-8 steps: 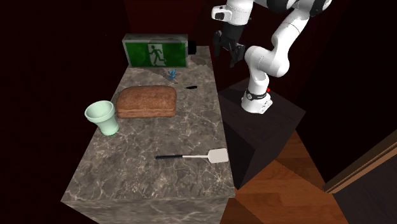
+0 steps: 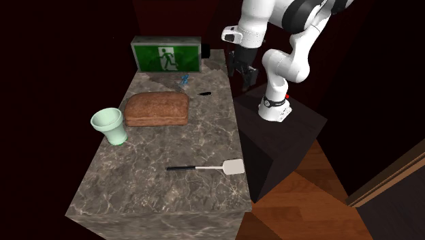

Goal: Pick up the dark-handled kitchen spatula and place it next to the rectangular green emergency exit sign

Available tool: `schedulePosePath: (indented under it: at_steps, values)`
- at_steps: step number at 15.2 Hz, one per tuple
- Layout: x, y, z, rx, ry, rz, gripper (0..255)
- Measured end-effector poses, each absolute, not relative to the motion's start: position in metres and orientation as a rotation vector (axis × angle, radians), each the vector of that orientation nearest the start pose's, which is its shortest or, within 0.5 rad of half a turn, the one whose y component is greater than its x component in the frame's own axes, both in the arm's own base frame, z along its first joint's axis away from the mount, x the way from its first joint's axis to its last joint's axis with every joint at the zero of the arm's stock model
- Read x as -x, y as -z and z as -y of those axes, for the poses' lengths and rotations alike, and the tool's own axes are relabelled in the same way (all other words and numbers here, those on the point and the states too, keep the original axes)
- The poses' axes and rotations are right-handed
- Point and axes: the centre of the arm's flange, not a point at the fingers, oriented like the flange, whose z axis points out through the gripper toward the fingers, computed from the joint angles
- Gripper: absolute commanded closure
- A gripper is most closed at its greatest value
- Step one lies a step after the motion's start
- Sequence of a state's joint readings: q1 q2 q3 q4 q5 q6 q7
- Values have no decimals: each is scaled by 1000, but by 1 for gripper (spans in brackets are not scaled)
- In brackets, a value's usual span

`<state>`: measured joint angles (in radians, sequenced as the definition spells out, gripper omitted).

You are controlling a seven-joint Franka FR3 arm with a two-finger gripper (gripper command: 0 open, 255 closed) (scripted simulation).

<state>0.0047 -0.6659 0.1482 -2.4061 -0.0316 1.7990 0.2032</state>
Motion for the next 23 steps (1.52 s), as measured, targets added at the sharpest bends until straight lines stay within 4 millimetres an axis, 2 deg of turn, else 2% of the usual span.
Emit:
schedulePosePath:
  at_steps: [6, 8, 10, 17, 23]
  values:
    - [-405, -503, -100, 3213, 115, -327, 0]
    - [-428, -489, -105, 3198, 115, -397, 0]
    - [-446, -472, -120, 3181, 114, -463, 0]
    - [-515, -430, -151, 3111, 107, -698, 0]
    - [-583, -386, -168, 3035, 102, -893, 0]
